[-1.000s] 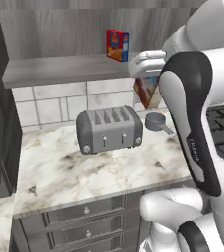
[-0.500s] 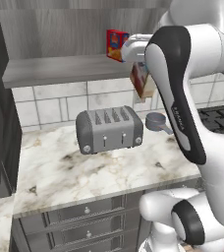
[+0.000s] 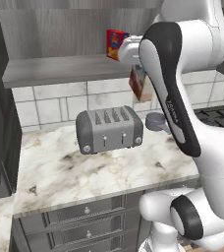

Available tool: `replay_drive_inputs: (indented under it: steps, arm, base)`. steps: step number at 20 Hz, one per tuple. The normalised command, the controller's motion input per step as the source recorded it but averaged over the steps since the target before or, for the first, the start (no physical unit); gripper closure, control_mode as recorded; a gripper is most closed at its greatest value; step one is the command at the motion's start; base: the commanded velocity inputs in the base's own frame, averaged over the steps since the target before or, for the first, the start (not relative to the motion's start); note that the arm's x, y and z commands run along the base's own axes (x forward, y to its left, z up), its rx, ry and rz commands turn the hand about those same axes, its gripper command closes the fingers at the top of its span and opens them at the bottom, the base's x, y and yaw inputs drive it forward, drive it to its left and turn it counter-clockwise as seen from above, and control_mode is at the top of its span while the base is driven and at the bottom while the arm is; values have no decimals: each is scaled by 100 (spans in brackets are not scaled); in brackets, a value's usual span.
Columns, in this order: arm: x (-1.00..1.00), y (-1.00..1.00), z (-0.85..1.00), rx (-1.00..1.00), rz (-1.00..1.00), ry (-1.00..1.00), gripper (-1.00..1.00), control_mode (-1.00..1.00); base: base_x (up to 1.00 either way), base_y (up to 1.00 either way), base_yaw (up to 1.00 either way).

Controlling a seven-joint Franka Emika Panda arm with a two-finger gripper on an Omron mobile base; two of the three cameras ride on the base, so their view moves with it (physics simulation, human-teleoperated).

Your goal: Pick the boxed food and boxed food from the counter and place them in the cabinets closest to them.

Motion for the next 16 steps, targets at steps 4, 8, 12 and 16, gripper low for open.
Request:
replay_drive_inputs:
  steps: [4,8,12,16]
  arm:
    - [10,0,-3,0,0,-6,100,-100]
    - [13,0,22,3,0,-10,100,-100]
    - [8,0,38,6,-1,-5,100,-100]
    - [17,6,21,4,0,-2,100,-100]
  base:
    - [0,0,0]
    - [0,0,0]
    - [0,0,0]
    - [0,0,0]
